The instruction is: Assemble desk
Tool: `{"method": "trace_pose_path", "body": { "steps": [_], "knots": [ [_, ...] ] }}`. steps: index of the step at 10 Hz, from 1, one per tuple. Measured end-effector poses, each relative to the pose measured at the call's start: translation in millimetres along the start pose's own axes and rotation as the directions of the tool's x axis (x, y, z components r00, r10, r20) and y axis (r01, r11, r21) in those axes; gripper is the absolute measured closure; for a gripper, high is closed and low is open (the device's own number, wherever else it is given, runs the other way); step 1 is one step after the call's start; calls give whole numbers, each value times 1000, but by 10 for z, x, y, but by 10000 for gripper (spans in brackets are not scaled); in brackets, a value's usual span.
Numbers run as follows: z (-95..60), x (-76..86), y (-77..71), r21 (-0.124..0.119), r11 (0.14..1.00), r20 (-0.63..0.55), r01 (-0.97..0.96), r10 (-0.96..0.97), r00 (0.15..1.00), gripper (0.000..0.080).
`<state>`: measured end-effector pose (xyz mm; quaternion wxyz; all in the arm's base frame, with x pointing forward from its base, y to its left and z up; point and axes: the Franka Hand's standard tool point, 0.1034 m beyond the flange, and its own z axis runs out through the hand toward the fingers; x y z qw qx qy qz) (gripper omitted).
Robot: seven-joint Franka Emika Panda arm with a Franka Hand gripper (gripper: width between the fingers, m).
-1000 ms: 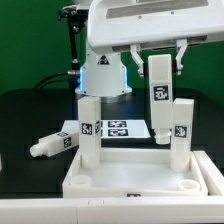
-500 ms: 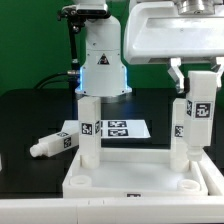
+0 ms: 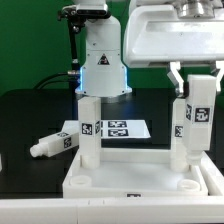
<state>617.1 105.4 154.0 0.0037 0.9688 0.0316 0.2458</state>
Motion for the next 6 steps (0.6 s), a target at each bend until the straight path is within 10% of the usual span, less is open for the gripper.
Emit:
{"method": "trace_pose_path", "body": {
  "steps": [6],
  "knots": [
    [115,-116,18,-8,1000,29,0,0,1000,514]
  ]
}}
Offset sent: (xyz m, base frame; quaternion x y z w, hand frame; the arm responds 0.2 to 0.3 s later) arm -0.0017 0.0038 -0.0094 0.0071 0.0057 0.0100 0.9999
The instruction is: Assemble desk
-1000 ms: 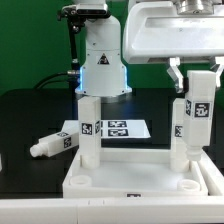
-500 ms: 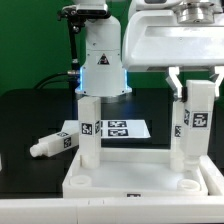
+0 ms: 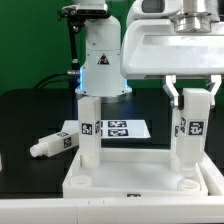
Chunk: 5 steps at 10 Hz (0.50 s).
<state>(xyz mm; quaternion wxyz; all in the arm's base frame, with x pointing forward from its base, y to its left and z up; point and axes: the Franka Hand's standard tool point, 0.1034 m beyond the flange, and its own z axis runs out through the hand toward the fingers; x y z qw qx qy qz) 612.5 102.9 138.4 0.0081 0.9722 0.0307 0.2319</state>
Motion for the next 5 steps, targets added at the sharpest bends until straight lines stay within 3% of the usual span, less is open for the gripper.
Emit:
{"method": "trace_pose_path", "body": {
  "steps": [5],
  "knots": [
    [89,-68,-19,-5,1000,5,9,-9,1000,514]
  ]
}}
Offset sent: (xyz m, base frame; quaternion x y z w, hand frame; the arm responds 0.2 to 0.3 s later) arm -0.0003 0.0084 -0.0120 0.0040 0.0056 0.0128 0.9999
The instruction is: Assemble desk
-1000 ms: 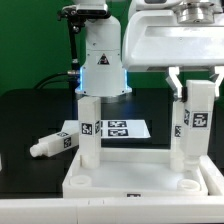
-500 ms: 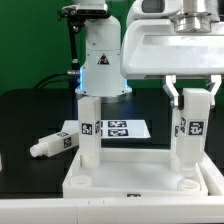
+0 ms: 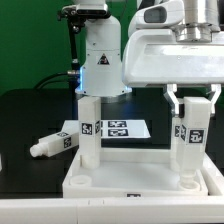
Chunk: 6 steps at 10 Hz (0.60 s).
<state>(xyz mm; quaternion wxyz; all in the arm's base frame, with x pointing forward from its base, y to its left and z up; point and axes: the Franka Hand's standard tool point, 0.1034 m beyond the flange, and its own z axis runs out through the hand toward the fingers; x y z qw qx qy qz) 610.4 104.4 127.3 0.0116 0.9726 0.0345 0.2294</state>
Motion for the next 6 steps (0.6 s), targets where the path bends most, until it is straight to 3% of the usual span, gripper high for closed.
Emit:
{"method": "trace_pose_path", "body": {
  "steps": [6],
  "knots": [
    [25,48,15,-4,1000,-18,2,-2,1000,514]
  ]
}}
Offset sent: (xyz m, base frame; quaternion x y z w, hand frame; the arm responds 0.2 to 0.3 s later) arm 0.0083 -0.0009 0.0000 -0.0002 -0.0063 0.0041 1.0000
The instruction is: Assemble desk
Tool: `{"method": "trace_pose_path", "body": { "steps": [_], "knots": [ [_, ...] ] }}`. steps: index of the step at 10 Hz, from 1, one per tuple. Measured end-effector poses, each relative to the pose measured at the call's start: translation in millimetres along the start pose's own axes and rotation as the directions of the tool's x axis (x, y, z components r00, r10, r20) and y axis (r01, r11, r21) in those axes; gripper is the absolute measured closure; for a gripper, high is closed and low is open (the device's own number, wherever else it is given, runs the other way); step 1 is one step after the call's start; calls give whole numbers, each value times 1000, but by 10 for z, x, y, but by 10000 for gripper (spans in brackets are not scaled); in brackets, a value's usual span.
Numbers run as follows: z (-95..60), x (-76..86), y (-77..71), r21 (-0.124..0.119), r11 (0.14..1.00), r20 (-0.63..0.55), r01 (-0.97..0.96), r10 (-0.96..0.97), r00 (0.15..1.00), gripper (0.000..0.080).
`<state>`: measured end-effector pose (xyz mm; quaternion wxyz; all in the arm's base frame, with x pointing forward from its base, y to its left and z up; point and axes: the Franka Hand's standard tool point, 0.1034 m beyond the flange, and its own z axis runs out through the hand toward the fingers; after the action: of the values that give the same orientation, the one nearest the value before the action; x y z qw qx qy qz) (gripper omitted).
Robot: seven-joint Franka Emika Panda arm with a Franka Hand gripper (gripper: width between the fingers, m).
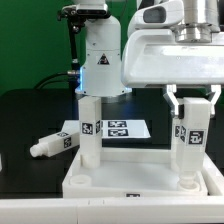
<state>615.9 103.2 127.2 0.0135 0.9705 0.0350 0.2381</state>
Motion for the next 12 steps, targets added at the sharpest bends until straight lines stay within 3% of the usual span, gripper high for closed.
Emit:
{"method": "trace_pose_path", "body": {
  "steps": [12],
  "knots": [
    [128,-70,-11,-9,1000,3,11,-11,1000,514]
  ]
}}
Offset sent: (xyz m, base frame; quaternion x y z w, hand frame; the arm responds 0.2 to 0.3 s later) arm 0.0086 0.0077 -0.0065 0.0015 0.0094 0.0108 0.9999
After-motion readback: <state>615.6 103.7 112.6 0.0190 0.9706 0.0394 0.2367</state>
